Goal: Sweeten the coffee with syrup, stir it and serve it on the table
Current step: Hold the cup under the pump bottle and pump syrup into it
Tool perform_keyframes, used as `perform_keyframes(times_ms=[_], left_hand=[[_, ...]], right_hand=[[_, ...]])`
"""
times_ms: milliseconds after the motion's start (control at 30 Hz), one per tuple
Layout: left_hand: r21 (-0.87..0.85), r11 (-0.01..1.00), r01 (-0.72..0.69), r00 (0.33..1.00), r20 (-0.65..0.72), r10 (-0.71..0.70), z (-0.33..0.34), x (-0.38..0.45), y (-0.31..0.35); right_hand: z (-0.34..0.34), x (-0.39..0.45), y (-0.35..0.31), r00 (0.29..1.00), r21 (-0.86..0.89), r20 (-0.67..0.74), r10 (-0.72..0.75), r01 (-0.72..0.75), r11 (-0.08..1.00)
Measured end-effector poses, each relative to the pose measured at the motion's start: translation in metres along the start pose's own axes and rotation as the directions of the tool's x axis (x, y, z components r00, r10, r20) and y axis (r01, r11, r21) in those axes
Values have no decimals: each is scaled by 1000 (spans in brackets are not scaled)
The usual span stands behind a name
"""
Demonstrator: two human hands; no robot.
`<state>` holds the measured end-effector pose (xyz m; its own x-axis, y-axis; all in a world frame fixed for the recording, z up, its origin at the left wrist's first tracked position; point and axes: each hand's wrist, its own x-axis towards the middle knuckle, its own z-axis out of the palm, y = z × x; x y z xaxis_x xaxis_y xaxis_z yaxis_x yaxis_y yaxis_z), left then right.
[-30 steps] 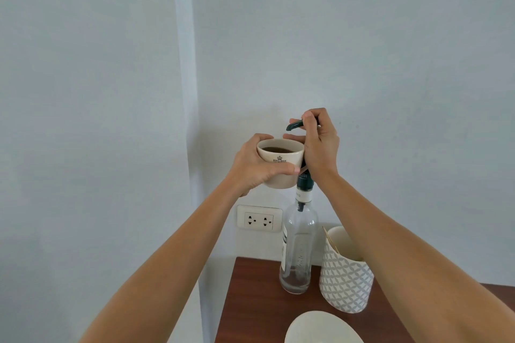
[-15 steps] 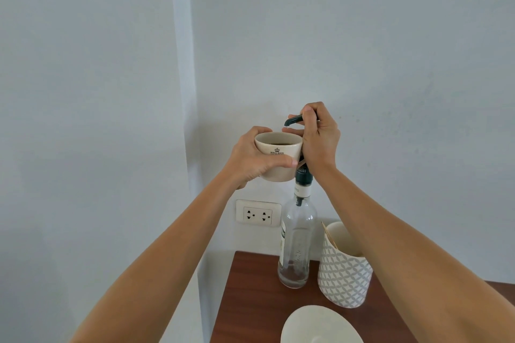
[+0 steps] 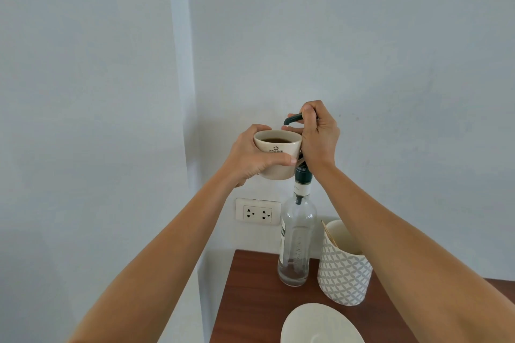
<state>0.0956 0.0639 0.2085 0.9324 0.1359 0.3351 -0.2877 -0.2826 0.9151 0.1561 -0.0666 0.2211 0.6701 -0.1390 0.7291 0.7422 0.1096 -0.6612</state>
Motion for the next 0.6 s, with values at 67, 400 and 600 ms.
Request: perform_keyframes(times_ms=[67,400,600], left_hand=[[0,1000,0,1000,1,0,0,1,-1],[-7,1000,9,1000,6,-9,0,1,-1],[-6,1000,12,1000,11,-12,-1,0,0]], right_hand=[[0,-1,-2,1000,1,-3,6,-6,1000],[0,-2,-4,1000,-50,-15,-7,6,999],[-1,-4,-6,1000,-65,-8,-9,8,998]])
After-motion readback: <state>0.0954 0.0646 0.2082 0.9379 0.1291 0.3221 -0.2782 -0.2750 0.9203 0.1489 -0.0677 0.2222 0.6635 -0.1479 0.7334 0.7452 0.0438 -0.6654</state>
